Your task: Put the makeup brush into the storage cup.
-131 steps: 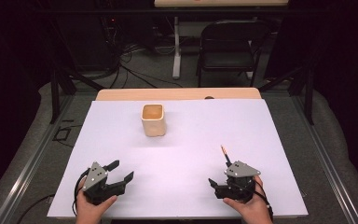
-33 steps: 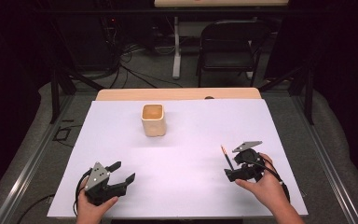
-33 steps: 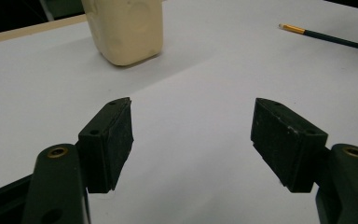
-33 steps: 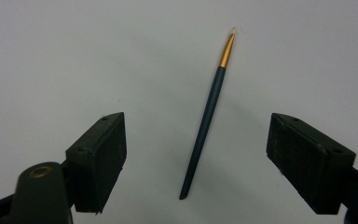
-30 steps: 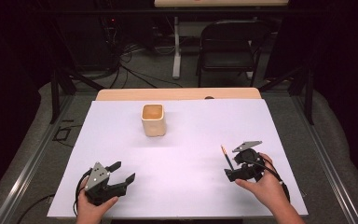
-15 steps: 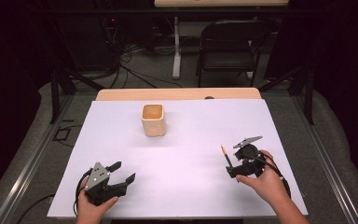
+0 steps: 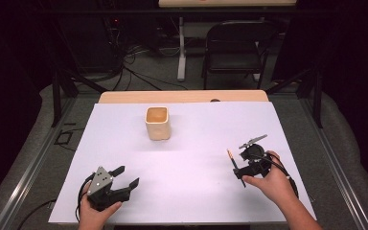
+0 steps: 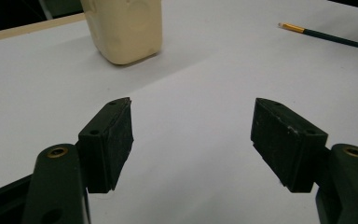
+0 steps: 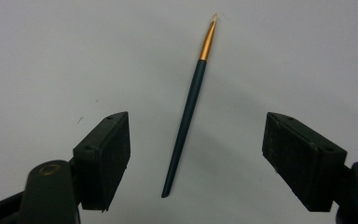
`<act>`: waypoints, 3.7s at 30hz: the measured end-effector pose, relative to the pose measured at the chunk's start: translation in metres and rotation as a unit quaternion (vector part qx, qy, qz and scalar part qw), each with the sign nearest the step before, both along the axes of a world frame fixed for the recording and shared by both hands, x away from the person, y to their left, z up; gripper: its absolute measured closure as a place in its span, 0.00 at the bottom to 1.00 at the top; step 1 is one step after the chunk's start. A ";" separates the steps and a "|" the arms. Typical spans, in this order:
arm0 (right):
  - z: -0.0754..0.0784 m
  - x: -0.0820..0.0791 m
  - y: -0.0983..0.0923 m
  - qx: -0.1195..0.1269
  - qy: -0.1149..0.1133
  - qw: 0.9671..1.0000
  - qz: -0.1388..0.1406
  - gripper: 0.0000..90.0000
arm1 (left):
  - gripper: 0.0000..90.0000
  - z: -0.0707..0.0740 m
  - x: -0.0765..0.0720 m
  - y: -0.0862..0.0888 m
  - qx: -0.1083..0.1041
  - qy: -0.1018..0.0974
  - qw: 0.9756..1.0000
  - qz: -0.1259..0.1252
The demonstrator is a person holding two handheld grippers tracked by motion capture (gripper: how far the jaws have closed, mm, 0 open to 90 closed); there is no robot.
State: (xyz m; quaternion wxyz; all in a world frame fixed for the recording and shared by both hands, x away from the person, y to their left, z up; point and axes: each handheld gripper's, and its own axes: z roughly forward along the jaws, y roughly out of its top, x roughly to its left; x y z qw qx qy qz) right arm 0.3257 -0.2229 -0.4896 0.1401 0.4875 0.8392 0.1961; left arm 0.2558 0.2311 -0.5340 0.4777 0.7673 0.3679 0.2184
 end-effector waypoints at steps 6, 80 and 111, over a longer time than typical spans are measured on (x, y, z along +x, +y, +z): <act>0.001 0.005 0.001 -0.006 0.005 1.000 0.000 0.27 | 0.33 0.000 0.000 0.000 0.000 0.001 1.000 0.000; -0.016 0.033 0.008 -0.021 0.116 0.992 -0.047 0.67 | 0.33 -0.001 0.000 0.001 0.001 0.004 1.000 -0.001; -0.027 0.042 0.021 -0.047 0.167 0.984 -0.048 0.87 | 0.33 -0.001 0.000 0.002 0.002 0.005 1.000 -0.001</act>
